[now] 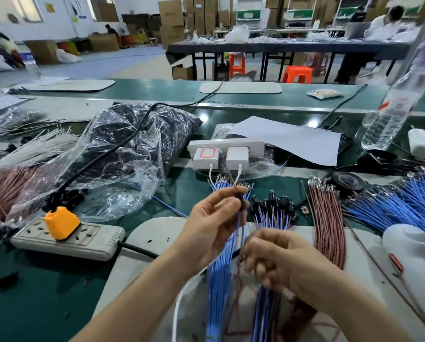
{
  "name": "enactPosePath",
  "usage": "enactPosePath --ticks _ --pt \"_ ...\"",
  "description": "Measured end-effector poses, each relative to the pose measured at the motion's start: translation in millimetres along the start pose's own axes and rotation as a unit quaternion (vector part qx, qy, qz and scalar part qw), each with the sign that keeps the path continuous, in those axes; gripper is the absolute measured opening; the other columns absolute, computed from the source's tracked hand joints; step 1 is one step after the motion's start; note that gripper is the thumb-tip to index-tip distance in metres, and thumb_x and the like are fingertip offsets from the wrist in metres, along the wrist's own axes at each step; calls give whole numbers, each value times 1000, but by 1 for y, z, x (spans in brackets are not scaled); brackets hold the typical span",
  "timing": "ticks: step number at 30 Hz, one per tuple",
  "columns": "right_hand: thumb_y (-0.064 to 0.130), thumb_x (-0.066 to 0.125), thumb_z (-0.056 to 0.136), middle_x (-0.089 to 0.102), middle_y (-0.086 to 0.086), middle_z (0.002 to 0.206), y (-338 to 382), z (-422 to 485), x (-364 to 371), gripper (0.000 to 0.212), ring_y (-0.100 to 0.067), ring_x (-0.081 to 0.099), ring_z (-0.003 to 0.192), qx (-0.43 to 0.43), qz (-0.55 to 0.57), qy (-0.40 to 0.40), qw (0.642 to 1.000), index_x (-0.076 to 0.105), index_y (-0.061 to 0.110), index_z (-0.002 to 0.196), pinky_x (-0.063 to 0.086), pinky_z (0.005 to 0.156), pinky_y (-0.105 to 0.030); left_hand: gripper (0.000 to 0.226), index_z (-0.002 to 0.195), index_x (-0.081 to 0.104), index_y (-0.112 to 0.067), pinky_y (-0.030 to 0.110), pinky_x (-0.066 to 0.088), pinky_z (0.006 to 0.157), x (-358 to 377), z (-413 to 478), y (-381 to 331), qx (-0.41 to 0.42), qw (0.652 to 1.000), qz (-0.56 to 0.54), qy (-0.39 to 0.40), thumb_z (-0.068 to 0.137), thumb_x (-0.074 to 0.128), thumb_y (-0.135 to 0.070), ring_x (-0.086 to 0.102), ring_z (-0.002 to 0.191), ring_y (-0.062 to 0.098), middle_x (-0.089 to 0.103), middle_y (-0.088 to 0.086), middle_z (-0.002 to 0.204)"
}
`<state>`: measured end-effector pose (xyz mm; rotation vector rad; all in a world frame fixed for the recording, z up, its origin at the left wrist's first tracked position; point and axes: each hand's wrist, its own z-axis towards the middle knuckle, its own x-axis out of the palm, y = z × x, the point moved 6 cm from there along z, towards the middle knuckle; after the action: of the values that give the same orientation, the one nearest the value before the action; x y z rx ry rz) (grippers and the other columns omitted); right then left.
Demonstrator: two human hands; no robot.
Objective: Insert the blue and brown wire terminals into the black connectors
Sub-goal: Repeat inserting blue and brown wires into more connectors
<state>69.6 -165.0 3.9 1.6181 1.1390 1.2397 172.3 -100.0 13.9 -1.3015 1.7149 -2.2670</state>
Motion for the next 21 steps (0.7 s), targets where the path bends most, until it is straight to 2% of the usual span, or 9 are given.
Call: enactPosePath --ticks 3,6,8,11,13,15,17,19,21 --pt "35 71 66 62 -9 59 13 1 -11 33 -15 50 38 -108 -93 -125 982 61 4 75 32 34 -19 21 92 75 -22 20 51 71 7 -5 4 20 991 131 32 80 62 -10 62 74 11 67 1 83" --pt "27 69 72 61 -10 55 18 -3 -12 25 -16 48 36 -142 -136 -153 969 61 3 70 31 33 -19 20 93 75 -23 21 49 75 8 -6 2 37 985 165 29 81 66 -10 62 79 12 69 0 85" --pt "19 70 78 60 -10 53 15 -2 -6 17 -15 49 36 -89 -160 -92 979 63 7 67 33 34 -19 19 91 77 -18 17 51 72 6 -2 -1 45 995 92 -4 79 68 -6 65 77 9 70 2 83" --pt "24 71 85 64 1 55 0 -10 7 16 -6 55 39 91 -214 88 969 68 14 73 41 37 -16 26 87 78 -11 16 54 66 -9 3 -6 59 993 -55 -83 71 59 -2 66 71 9 68 7 77" --pt "27 73 84 66 1 58 -2 -14 6 16 -5 56 41 126 -217 114 961 70 14 75 42 39 -15 23 85 77 -13 16 54 68 -13 2 -10 78 992 -33 -96 73 60 -5 64 72 10 69 6 78" --pt "26 77 77 66 -6 62 2 -9 2 18 -11 55 40 95 -190 51 976 70 10 76 42 37 -18 17 88 77 -20 15 51 73 -8 -3 -15 126 981 123 -78 80 67 -10 62 76 8 70 -1 81" --pt "19 76 71 67 -9 65 11 -3 -13 18 -16 56 41 1 -125 -74 989 69 4 80 43 37 -22 20 95 73 -25 14 48 76 6 -9 -14 194 941 275 -27 83 67 -10 63 81 5 70 -6 86" --pt "11 74 70 64 -7 61 21 -2 -21 9 -18 58 44 -102 -81 -153 980 70 5 75 47 41 -24 24 101 69 -27 16 46 80 18 -15 -11 239 904 355 16 84 65 -10 63 88 8 67 -7 93" --pt "16 74 64 63 -8 59 28 -4 -23 14 -19 62 48 -174 -85 -180 964 68 5 70 51 46 -24 25 106 67 -25 20 45 81 27 -21 -11 274 872 404 40 85 64 -11 62 92 12 65 -9 98"
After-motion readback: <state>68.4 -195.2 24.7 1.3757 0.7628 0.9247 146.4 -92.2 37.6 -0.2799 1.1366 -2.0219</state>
